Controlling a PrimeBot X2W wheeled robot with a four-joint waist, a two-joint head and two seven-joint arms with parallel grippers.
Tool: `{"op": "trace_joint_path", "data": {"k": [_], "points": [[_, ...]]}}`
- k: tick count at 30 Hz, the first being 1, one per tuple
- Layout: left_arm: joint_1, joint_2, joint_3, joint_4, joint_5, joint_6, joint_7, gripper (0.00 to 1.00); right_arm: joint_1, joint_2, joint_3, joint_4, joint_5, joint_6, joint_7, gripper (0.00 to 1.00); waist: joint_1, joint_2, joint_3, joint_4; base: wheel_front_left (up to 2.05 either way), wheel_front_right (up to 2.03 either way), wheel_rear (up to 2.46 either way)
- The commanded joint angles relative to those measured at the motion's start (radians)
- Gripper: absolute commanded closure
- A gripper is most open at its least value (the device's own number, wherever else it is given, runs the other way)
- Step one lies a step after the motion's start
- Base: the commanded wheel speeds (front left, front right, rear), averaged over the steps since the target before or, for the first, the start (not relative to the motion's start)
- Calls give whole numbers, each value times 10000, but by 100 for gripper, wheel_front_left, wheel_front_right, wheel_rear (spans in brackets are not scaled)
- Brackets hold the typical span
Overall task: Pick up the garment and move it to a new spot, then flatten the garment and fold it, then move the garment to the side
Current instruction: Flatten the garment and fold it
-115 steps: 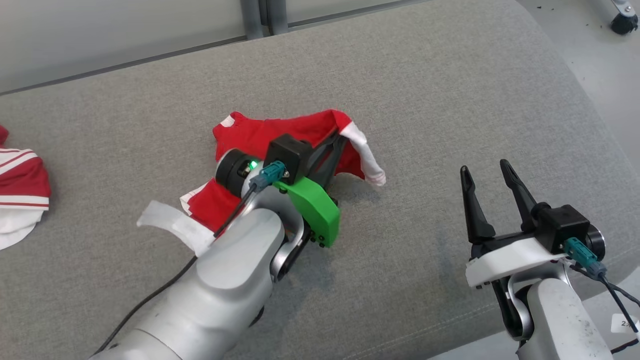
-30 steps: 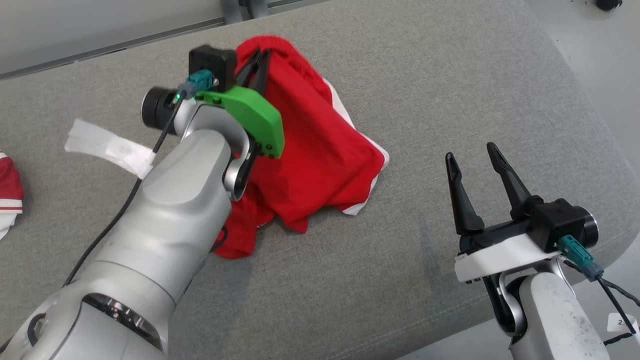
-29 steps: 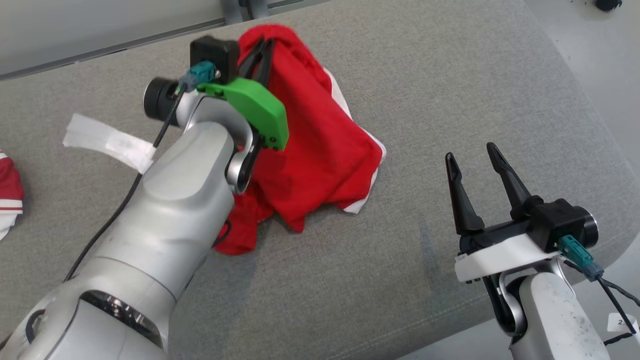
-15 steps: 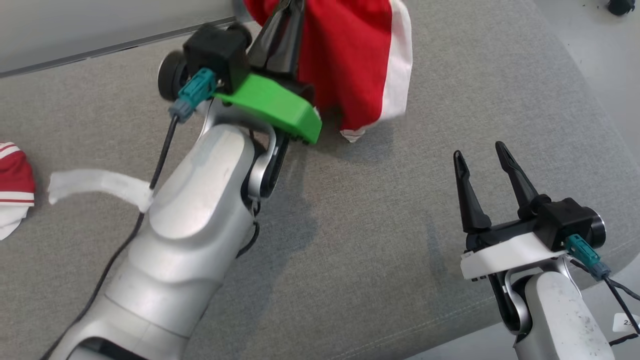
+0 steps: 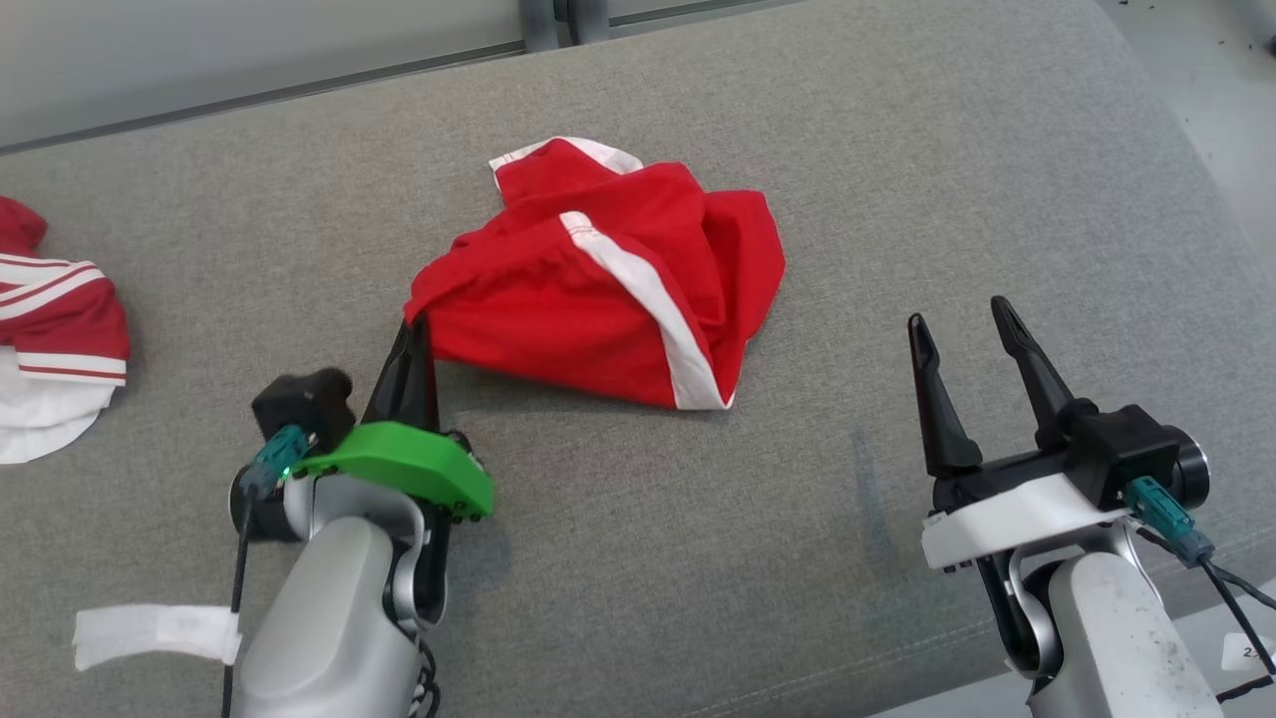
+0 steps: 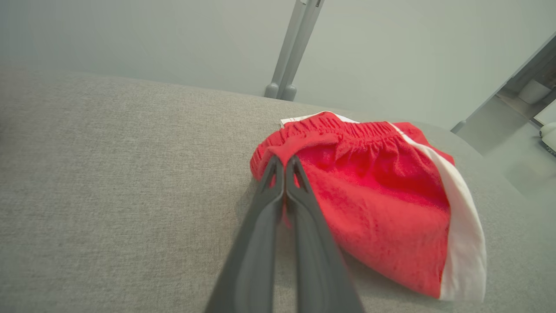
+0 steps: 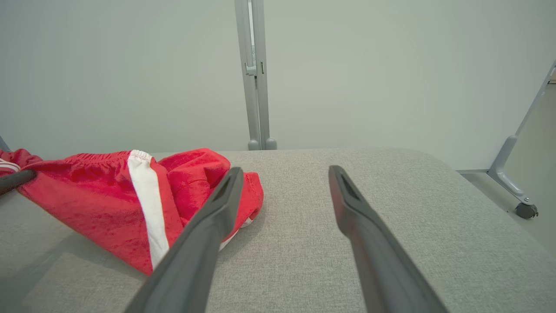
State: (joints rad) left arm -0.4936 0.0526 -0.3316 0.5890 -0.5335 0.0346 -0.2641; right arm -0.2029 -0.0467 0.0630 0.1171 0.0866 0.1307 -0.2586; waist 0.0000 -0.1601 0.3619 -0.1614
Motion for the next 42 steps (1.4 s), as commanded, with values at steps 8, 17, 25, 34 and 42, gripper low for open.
{"op": "trace_joint_path", "data": {"k": [8, 17, 25, 34, 42], "points": [[1381, -14, 1401, 791, 116, -306, -5, 100, 351, -30, 44, 167, -163, 1, -68, 0, 0, 1, -294, 233, 0, 0, 0], [1881, -3, 1339, 1581, -543, -588, -7, 21, 463, -32, 154, 340, -255, 1, -68, 0, 0, 1, -647, 393, 0, 0, 0], [2099, -8, 1867, 733, -114, -490, -5, 0, 588, -30, 115, 352, -268, 1, -68, 0, 0, 1, -904, 658, 0, 0, 0], [1826, -13, 113, 250, 153, -1399, 35, 0, 598, -30, 220, 413, -215, 1, -68, 0, 0, 1, -1043, 634, 0, 0, 0], [952, 9, -1028, 820, 219, -1306, 309, 0, 545, -31, 218, 407, -211, 1, -68, 0, 0, 1, -1009, 399, 0, 0, 0]]}}
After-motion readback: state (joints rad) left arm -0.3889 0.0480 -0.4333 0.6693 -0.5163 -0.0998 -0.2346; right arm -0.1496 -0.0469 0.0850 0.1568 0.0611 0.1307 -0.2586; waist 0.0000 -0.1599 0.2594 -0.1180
